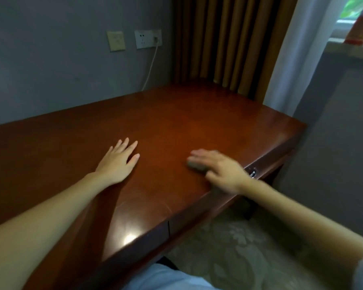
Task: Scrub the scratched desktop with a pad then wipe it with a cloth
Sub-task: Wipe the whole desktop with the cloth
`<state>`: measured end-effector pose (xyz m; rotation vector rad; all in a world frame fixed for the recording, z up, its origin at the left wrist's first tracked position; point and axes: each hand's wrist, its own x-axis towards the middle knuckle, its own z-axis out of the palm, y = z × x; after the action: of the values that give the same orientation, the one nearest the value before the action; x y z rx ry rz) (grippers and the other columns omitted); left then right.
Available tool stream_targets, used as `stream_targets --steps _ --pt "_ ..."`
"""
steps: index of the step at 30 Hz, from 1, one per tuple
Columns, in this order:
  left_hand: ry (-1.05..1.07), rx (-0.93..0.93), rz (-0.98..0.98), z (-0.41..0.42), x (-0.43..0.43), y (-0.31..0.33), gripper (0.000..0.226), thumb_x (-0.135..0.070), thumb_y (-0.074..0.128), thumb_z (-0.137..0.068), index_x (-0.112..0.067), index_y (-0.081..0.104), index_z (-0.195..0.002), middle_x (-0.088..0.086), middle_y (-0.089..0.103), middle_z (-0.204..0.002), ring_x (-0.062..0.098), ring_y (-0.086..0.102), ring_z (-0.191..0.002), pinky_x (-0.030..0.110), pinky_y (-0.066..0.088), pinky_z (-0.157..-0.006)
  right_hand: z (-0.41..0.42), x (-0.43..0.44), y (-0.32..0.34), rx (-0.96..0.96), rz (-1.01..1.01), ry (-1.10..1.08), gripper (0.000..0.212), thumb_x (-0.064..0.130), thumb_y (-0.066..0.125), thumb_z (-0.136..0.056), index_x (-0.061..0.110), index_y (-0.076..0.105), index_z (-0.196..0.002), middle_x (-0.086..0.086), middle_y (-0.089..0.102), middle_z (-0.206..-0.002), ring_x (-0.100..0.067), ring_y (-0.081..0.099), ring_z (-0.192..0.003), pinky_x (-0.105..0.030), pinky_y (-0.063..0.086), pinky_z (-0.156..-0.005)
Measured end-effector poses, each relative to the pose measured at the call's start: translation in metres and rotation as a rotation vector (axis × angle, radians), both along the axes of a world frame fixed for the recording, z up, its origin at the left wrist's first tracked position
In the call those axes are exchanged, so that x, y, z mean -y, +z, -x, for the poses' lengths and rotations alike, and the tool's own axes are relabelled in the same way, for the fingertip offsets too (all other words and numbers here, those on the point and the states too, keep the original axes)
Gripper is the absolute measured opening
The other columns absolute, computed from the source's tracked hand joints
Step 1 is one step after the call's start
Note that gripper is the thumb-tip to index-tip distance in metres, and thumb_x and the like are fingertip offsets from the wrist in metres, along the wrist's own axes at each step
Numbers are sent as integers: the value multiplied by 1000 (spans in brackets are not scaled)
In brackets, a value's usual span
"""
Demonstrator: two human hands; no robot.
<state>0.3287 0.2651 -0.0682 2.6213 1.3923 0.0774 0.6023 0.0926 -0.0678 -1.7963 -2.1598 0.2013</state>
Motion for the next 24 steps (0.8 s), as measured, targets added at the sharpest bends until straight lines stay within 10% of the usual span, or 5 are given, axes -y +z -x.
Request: stream_targets --steps 6,12,15,20,24 --pt "58 23 -33 -7 5 -6 55 -44 19 -102 -27 9 -153 -1 -1 -161 15 -5 -148 38 -2 -120 -97 -26 7 89 120 -643 70 50 20 -77 40 26 -147 -6 12 -160 -26 9 -147 -41 7 -119" --pt "-39 46 -20 -51 -5 -2 58 -44 23 -102 -23 9 -154 0 -2 -161 15 -6 -148 37 -2 -119 69 26 10 -177 119 364 56 18 39 -72 25 65 -121 4 51 -141 -10 41 -134 -36 27 -116" --pt "-117 28 -32 -73 -13 -1 58 -46 23 -102 -25 7 -154 -1 -4 -161 14 -7 -147 36 -2 -119 43 22 29 -336 79 481 42 2 46 -76 7 71 -110 -8 65 -123 -17 60 -115 -37 46 -100" --pt "-123 39 -35 -94 -29 -5 60 -49 23 -100 -26 7 -153 -2 -4 -161 14 -6 -147 36 -2 -118 -136 -24 60 -611 -193 -451 51 -3 40 -86 26 61 -122 -11 66 -119 -3 59 -56 -19 46 -52" --pt "-124 55 -36 -104 -40 -8 60 -50 22 -100 -27 7 -153 -3 -3 -160 13 -6 -147 35 -3 -119 -273 -29 36 -400 -176 -1056 43 26 41 -96 22 49 -138 -8 51 -140 -26 51 -123 -34 39 -101"
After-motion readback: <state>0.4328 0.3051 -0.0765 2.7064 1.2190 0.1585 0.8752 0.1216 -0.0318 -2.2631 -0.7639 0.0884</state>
